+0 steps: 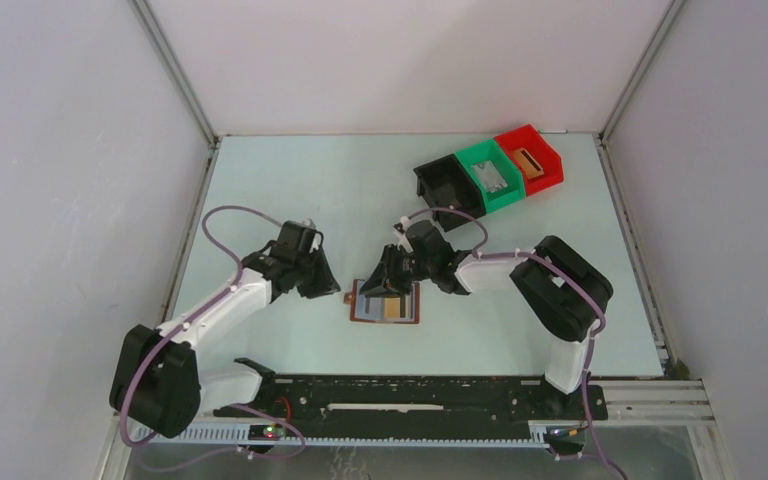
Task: Take the credit cards out of the card holder
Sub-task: Remove the credit card from the card holder.
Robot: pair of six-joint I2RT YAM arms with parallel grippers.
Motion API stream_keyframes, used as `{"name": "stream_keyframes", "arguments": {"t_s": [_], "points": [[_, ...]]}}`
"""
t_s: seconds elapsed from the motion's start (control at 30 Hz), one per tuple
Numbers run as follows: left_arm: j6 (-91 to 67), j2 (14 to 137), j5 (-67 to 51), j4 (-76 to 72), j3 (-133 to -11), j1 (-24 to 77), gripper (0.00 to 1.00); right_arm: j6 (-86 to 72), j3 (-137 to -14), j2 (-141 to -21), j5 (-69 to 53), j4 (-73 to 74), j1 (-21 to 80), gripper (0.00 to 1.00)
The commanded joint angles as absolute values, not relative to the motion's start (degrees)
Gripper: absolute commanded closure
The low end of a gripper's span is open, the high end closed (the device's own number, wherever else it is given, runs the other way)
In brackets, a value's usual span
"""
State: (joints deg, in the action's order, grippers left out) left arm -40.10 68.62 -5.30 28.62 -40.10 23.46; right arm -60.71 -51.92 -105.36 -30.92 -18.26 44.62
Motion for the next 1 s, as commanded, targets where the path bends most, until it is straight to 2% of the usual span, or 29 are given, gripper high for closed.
{"name": "stream_keyframes", "arguments": {"t_s": [0.0,0.23,0.33,0.57,0.97], "points": [[-39.2,67.0,-4.8,31.2,-42.1,23.1,0.74,-61.6,-55.5,-106.8,-33.0,-19.4,45.3,0.66],[-40.0,67.1,-9.0,27.5,-41.1,23.1,0.69,-56.8,-55.5,-101.6,-32.2,-12.5,43.5,0.57],[-40.1,67.8,-10.3,26.4,-40.6,23.2,0.67,-55.1,-54.4,-99.5,-30.7,-9.9,42.5,0.57],[-39.7,71.0,-20.6,20.9,-42.8,26.2,0.64,-54.2,-51.1,-96.8,-23.1,-3.5,40.6,0.66],[-39.3,85.1,-17.6,19.4,-44.7,27.4,0.72,-56.9,-51.1,-101.2,-21.8,-4.6,42.8,0.70]]}}
